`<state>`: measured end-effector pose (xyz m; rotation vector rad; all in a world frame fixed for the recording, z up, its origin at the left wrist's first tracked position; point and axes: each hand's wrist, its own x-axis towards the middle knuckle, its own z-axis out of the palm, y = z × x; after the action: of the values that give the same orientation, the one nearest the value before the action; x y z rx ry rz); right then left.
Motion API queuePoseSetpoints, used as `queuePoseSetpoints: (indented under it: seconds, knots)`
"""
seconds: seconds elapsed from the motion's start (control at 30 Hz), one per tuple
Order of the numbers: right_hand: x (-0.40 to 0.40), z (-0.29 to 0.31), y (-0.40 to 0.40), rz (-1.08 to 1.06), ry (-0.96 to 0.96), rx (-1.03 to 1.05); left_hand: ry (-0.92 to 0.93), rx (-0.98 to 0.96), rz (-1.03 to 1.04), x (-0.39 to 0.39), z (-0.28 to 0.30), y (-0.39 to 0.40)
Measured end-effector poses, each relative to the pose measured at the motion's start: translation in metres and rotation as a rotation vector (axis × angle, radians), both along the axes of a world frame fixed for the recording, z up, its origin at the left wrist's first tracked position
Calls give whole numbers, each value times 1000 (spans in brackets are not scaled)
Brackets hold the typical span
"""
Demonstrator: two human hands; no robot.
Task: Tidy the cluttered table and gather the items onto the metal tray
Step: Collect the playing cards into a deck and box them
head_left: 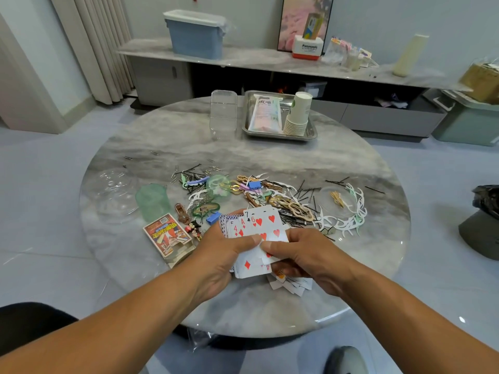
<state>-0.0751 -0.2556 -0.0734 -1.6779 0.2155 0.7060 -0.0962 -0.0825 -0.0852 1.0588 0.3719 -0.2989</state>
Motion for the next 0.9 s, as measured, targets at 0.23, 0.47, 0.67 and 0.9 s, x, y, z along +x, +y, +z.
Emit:
queuePoseSetpoints:
  seconds: [0.23, 0.47, 0.67, 0.9]
  knots:
    - [4, 0, -5, -64, 41, 4, 31, -123, 44, 4, -1, 1]
    - [-1, 0, -2, -32, 92, 70, -31, 7, 96, 1, 0, 0]
    - [0, 2, -3, -43, 87, 33, -11, -47, 74, 0, 0, 0]
    - [-3, 0, 0, -37, 54, 28, -43, 26, 47, 0, 0, -1]
